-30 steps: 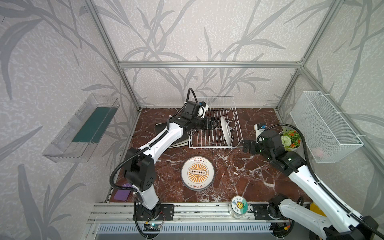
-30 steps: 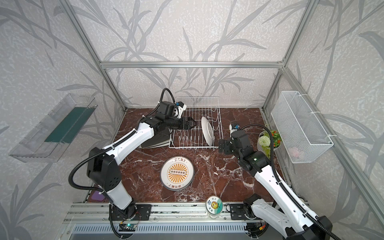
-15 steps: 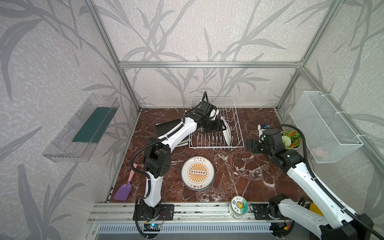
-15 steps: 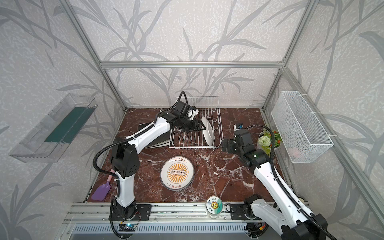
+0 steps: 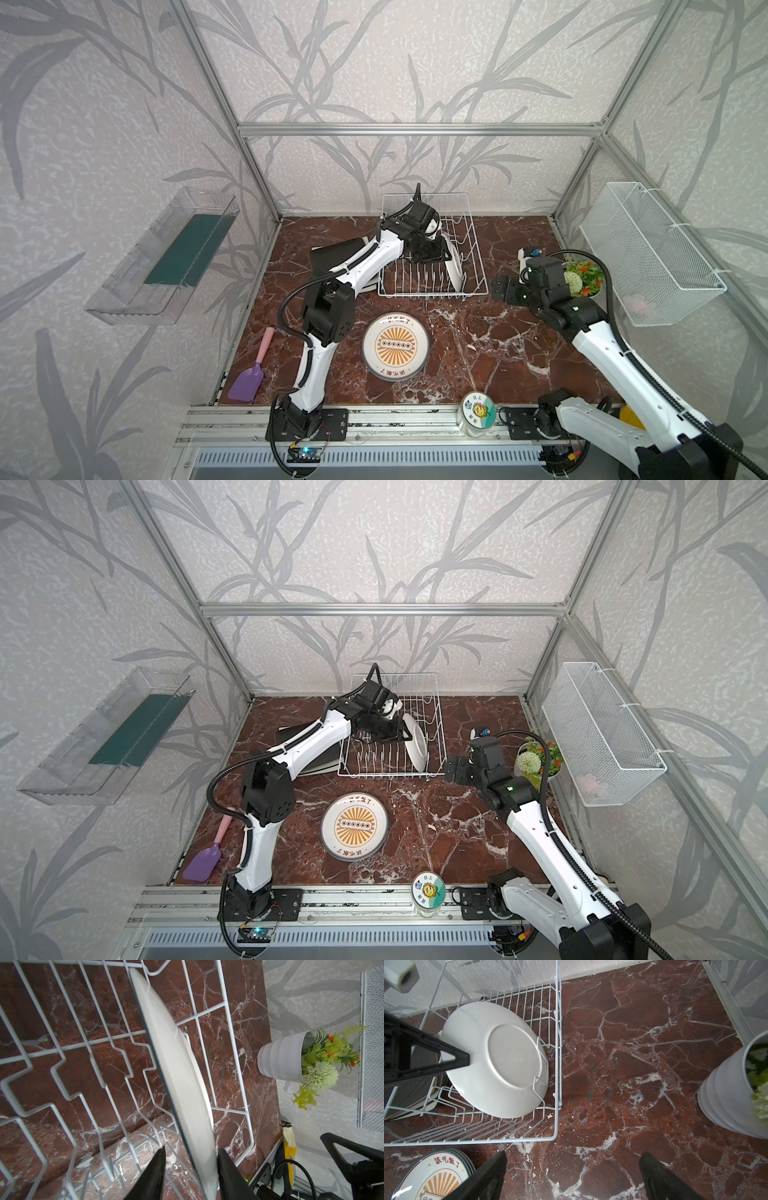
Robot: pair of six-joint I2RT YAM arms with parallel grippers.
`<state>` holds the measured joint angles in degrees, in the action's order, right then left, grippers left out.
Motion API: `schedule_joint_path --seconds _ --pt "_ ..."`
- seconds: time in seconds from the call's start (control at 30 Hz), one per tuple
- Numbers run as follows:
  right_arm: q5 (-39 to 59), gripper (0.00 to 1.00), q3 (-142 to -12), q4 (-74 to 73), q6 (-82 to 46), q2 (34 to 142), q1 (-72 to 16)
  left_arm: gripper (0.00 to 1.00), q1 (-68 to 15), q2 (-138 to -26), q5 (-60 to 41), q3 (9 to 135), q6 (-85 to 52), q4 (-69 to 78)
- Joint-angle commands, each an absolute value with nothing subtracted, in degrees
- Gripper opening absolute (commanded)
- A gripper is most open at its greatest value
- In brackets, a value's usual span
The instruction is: Unload the plates from the dish rack
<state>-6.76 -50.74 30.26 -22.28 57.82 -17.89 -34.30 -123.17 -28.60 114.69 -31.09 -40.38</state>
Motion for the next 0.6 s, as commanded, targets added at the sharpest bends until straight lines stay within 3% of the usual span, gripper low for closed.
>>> schedule_joint_path --seconds 0.0,0.13,0.57 --pt "-5.9 0.99 -52.44 30.32 -23.58 57.83 -17.49 0.39 -34.86 -123.91 -27.16 116.7 -33.05 -41.44" --pt "-6.02 0.99 -52.65 30.29 -23.35 57.74 -17.4 0.3 -34.91 -124.08 -26.93 116.81 -33.79 -41.46" --pt "-5.63 0.99 -53.15 30.62 -22.65 58.0 -16.7 0.18 -35.65 -124.97 -24.55 119.48 -35.64 -43.94"
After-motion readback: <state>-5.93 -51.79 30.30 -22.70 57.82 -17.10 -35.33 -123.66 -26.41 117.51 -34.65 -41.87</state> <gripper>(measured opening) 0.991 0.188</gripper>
